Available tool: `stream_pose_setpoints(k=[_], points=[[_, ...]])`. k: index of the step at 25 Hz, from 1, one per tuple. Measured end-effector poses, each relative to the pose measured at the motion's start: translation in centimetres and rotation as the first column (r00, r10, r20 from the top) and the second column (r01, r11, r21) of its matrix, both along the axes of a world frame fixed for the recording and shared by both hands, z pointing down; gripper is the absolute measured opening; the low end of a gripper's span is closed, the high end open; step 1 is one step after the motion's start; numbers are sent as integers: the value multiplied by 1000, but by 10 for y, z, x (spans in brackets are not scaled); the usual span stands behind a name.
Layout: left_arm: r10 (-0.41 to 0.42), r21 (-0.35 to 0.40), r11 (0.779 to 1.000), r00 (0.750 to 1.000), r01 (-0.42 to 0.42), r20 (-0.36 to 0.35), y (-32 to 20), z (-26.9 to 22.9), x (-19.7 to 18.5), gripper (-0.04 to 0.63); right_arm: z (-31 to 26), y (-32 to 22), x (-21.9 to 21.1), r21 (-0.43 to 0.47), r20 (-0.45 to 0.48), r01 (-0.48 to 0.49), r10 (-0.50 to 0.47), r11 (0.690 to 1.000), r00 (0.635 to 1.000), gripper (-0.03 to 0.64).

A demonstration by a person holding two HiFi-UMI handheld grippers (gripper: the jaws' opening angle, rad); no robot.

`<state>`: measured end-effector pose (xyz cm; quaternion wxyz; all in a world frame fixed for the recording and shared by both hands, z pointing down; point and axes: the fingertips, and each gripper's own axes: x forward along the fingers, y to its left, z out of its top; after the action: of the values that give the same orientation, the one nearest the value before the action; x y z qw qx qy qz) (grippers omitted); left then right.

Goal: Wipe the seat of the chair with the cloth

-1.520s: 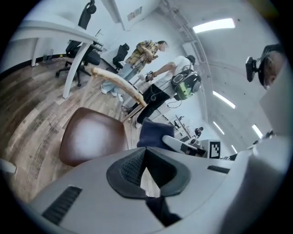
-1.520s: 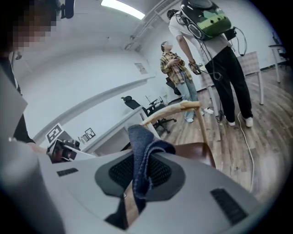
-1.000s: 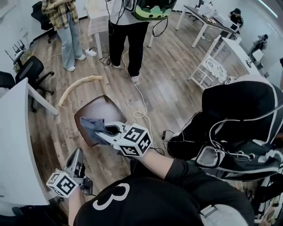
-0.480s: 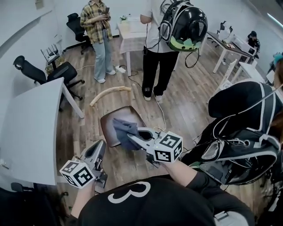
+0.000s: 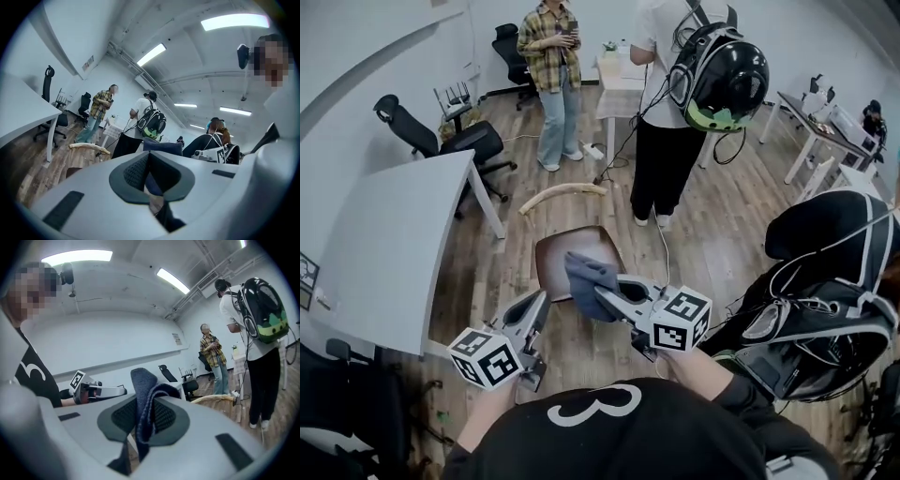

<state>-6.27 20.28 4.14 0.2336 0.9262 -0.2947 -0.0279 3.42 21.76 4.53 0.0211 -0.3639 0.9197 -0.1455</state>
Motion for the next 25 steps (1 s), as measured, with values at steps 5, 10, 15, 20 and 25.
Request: stream_pose_setpoints(k=[5, 10, 15, 20, 25], points=[[-10, 5, 1000, 1000, 10, 4, 22, 16, -11, 12, 18, 22, -12, 4, -3, 16, -16, 1000, 1000, 52], [-18, 10, 1000, 1000, 18, 10, 33, 18, -5, 12, 26, 33, -10, -6, 9, 31, -31, 1000, 999, 52], [-18, 7, 1000, 1000, 18, 12, 35, 10, 1, 12, 15, 34, -4, 0, 23, 35, -35, 999, 999, 52], [-23, 2, 1000, 1000, 23, 9, 30, 12, -6, 12, 17, 31, -10, -3, 26, 36, -36, 999, 999, 52], [-21, -6, 1000, 1000, 21, 14, 29, 15, -7, 12, 21, 31, -9, -14, 25, 34, -33, 999, 999, 52]])
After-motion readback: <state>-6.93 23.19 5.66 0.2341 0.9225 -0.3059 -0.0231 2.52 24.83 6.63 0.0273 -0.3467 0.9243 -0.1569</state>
